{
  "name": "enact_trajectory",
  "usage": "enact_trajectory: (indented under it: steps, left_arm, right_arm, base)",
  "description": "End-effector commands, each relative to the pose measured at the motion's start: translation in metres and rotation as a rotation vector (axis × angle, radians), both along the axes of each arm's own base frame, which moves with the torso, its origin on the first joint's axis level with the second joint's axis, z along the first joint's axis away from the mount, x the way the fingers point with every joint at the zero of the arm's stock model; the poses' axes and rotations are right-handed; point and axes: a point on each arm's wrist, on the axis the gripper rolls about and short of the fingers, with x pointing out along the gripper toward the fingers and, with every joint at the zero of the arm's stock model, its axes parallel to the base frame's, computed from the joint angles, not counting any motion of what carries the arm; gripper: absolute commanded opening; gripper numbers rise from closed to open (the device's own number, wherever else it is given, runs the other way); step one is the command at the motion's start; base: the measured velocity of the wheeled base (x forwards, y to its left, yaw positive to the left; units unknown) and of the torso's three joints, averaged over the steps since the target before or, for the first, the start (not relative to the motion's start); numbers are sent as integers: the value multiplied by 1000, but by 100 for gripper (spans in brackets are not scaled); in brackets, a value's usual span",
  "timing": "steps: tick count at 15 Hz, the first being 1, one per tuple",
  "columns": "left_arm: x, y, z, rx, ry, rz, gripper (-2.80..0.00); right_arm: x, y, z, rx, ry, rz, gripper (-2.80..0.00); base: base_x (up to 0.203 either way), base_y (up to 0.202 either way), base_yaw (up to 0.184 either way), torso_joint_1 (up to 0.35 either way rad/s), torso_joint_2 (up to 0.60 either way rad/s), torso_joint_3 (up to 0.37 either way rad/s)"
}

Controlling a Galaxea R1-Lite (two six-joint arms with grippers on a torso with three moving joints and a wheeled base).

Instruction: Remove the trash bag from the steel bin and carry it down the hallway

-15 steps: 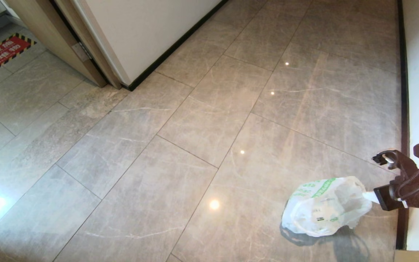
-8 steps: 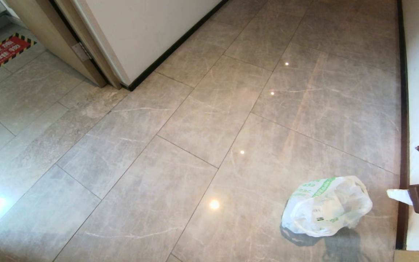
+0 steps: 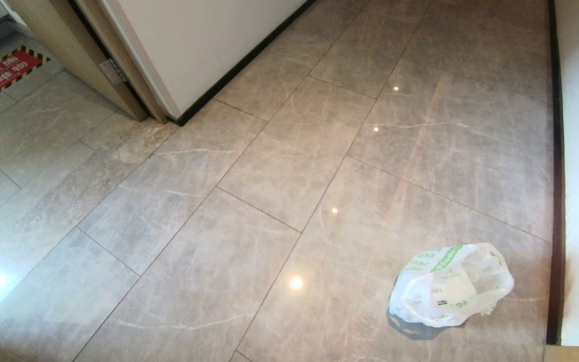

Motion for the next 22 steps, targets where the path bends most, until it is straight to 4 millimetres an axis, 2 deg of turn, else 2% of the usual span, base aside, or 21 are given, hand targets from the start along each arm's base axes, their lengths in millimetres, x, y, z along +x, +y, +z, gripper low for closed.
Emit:
enact_trajectory:
  steps: [1, 6, 13, 22]
  left_arm:
    - [0, 0, 0, 0, -1, 0, -280]
    - [0, 0, 0, 0, 0, 0, -280]
    - [0, 0, 0, 0, -2, 0, -280]
    - [0, 0, 0, 0, -2, 0, -280]
  right_arm:
    - [-38, 4, -32, -2, -193, 40, -280]
    - [-70, 5, -52, 25, -489, 86, -280]
    - [-69, 5, -55, 102, -484, 63, -280]
    - [-69, 5, -55, 104, -483, 61, -280]
  base:
    - [0, 0, 0, 0, 0, 0]
    - [0, 0, 0, 0, 0, 0]
    - [0, 0, 0, 0, 0, 0]
    - [0, 0, 0, 0, 0, 0]
